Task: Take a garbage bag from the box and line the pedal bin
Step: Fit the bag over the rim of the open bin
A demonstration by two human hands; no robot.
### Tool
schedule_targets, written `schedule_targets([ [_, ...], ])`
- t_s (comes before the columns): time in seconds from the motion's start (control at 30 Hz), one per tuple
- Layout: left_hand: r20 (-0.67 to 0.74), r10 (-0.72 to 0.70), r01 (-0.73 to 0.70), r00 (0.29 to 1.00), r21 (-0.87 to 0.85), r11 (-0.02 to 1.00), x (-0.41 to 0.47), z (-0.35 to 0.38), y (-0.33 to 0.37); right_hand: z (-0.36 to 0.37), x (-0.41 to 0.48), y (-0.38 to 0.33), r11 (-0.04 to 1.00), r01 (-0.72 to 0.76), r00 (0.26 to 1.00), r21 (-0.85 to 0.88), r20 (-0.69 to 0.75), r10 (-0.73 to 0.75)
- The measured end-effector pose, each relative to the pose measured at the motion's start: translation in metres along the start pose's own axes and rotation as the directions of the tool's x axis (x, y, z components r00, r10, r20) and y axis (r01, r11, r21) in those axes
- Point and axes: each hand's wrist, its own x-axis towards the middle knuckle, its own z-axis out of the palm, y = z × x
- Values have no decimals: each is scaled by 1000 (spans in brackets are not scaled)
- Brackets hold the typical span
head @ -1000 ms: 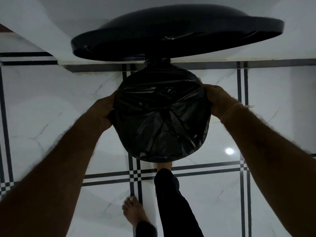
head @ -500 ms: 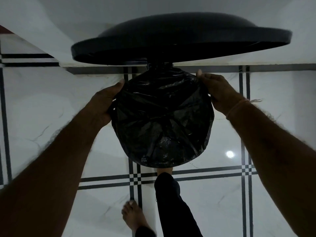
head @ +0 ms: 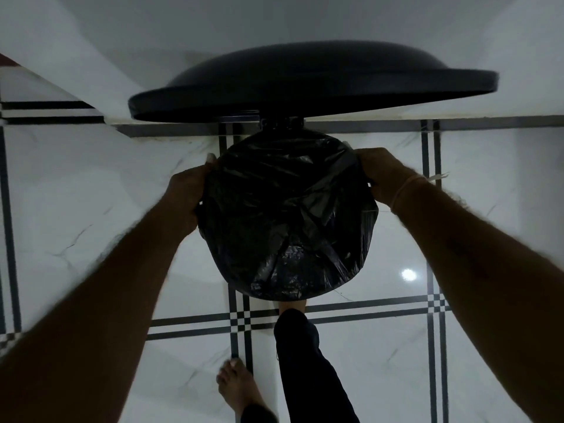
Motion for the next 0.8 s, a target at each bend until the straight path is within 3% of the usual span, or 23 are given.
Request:
schedule_targets([
  [0.07,-84,14,-18,996,-47,999,-11,-5,-17,-4,-14,7,951,191,949,-243,-200,-242],
  [0.1,-144,41,-47,989,-34,998,-20,-6,-27,-3,-31,10,866,324,849,-382,-286,-444],
  [0.13,-246,59,-61,967,0,998,-30,-5,-39,4,-56,10,737,479,713,-477,-278,-643],
  [0.17,-359,52,-51,932,12,999,-41,-2,-50,15,-83,11,614,630,596,-474,-211,-775],
  [0.2,-408,19,-27,913,-13,1000,-54,2,-59,30,-109,13,512,730,530,-453,-100,-842],
  [0.27,-330,-78,17,941,-182,983,-76,8,-71,60,-147,24,361,798,496,-483,186,-848],
  [0.37,-150,-73,26,986,-292,956,-89,18,-82,91,-145,47,175,739,550,-650,434,-713],
  [0.53,-281,0,-92,960,-316,944,-79,24,-92,110,-88,75,187,564,759,-804,415,-502],
  [0.63,-312,2,-126,950,-378,917,-74,25,-99,119,-66,84,285,537,820,-794,413,-396],
  [0.7,-323,-13,-127,946,-408,904,-70,25,-103,120,-52,87,423,541,838,-727,423,-344],
  [0.8,-329,8,-151,944,-411,899,-64,25,-108,124,-31,94,573,401,912,-715,368,-179],
])
